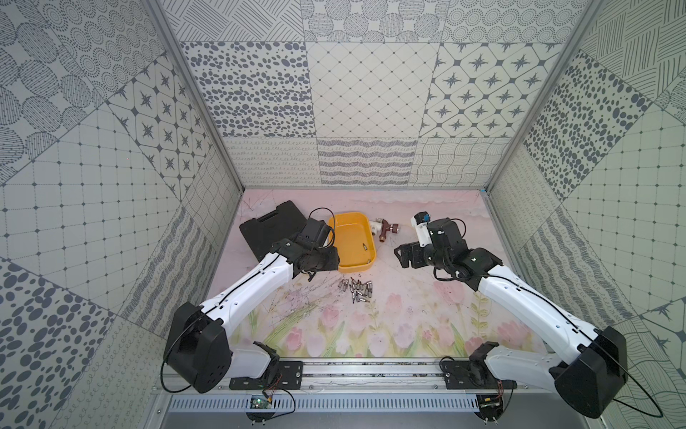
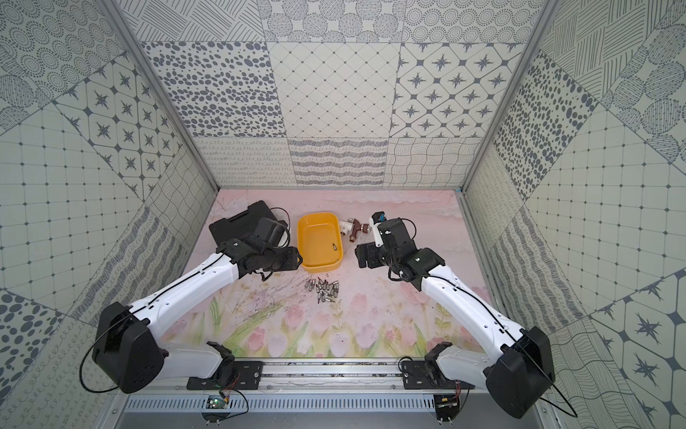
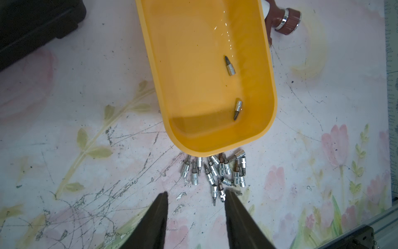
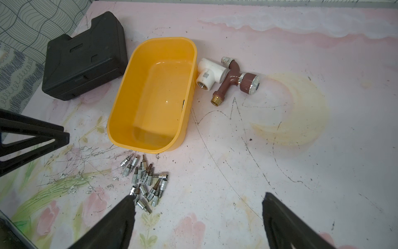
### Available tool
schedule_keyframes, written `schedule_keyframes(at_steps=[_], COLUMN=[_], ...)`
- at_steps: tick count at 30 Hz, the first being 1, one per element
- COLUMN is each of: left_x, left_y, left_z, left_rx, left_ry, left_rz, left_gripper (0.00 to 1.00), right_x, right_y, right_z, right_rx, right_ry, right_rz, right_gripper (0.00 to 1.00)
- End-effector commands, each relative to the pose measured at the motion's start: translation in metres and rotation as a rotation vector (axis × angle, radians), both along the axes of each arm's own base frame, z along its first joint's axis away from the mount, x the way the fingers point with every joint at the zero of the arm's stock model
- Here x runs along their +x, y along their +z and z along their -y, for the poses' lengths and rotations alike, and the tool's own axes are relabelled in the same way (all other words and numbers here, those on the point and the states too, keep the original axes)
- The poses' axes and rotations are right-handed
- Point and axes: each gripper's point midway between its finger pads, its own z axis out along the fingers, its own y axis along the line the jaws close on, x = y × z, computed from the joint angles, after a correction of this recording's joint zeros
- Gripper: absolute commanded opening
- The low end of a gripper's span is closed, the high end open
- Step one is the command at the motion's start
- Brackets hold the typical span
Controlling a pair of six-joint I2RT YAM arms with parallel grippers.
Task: Put the bit on the desktop into the storage box
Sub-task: Pick up the screwdriver bit from the center of the board.
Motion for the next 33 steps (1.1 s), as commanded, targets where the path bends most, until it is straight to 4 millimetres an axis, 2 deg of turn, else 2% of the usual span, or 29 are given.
schedule_keyframes(at_steps=[1, 5, 13, 25, 33], left_x=[-0.038, -0.049, -0.044, -0.039, -0.028], left_y=[-0.022, -0.035, -0.053, -0.086, -0.100], left_z=[-0.021, -0.019, -0.006, 0.011, 0.020], left_rx=[0.086, 0.051, -0.056, -0.027, -0.014], left_ry=[-0.013, -0.043, -0.069, -0.139, -0.157], left_rz=[-0.086, -0.071, 0.045, 0.145, 0.188], left_gripper=[0.43, 0.38, 0.31, 0.29, 0.29], right_x=[0.006, 0.007, 0.006, 0.007, 0.008], right_y=[0.009, 0.006, 0.008, 0.014, 0.023], right_z=[-0.006, -0.008, -0.009, -0.007, -0.004], right_rx=[0.007, 0.001, 0.004, 0.020, 0.035], right_ry=[0.014, 0.018, 0.020, 0.005, -0.014], right_rz=[0.031, 0.022, 0.028, 0.049, 0.076], right_gripper=[0.94, 0.94, 0.94, 0.96, 0.96])
